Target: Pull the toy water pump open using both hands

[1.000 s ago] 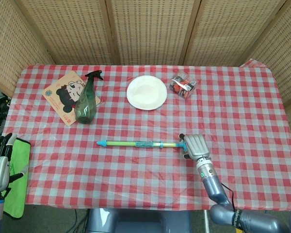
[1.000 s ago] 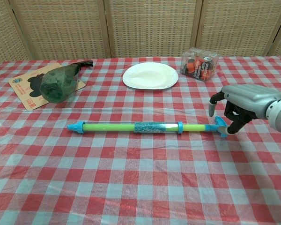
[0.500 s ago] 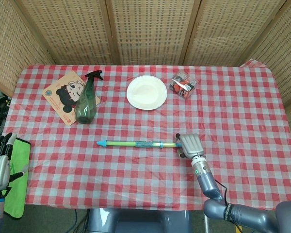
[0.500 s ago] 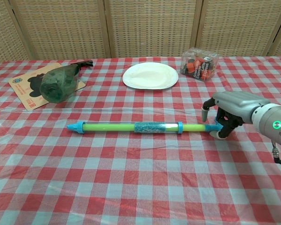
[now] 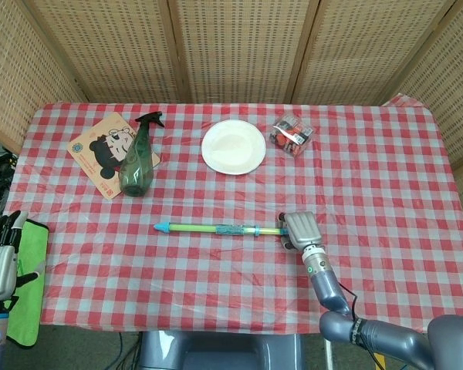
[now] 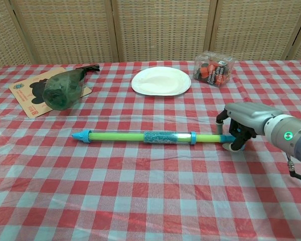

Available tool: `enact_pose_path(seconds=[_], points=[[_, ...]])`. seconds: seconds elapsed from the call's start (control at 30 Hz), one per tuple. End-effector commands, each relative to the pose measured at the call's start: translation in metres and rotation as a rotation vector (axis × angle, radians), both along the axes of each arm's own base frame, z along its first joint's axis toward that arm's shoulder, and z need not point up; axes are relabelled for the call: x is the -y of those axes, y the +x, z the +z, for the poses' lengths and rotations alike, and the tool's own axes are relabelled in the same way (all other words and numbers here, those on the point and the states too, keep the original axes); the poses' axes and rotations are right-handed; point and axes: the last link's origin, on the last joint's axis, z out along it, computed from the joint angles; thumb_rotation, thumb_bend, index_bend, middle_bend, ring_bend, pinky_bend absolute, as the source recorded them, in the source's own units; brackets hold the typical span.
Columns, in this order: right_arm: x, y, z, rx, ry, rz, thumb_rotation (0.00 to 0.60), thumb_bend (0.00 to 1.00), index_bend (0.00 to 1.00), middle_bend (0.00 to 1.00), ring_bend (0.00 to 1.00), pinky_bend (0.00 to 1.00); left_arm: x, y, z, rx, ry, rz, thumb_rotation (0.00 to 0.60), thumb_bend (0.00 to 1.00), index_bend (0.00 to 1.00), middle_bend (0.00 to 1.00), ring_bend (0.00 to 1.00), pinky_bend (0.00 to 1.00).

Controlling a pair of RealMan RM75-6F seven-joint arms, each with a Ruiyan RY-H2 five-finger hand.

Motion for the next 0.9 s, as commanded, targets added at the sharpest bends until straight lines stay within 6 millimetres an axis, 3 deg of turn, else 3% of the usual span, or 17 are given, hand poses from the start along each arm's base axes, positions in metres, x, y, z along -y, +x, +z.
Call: enact_pose_path(seconds=[0.03,0.43,0.9], points=[[0.001,0.0,-0.002,0.0,0.003,-0.003,0.6,0.51,0.56,1.0,1.0,0.74,0.0,-0.001,0.0,0.0,-0.003,0.003,0.6,0.21,0.0,0.0,0.0,0.0],[0.002,0.004,0.007,0.03,-0.012,0.004,0.6,0.51,0.75,1.0,1.0,0.74,-0.002,0.0,-0.001,0.009,-0.012,0.009,0.6,0.21,0.0,0.0,0.0,0.0],[0.02,0.044,0.067,0.101,-0.08,0.041,0.6,0.52,0.81,1.0,1.0,0.75,-0.029,0.035,0.016,0.0,-0.014,-0.056,0.6,0.21,0.01,0.0,0.0,0.0]])
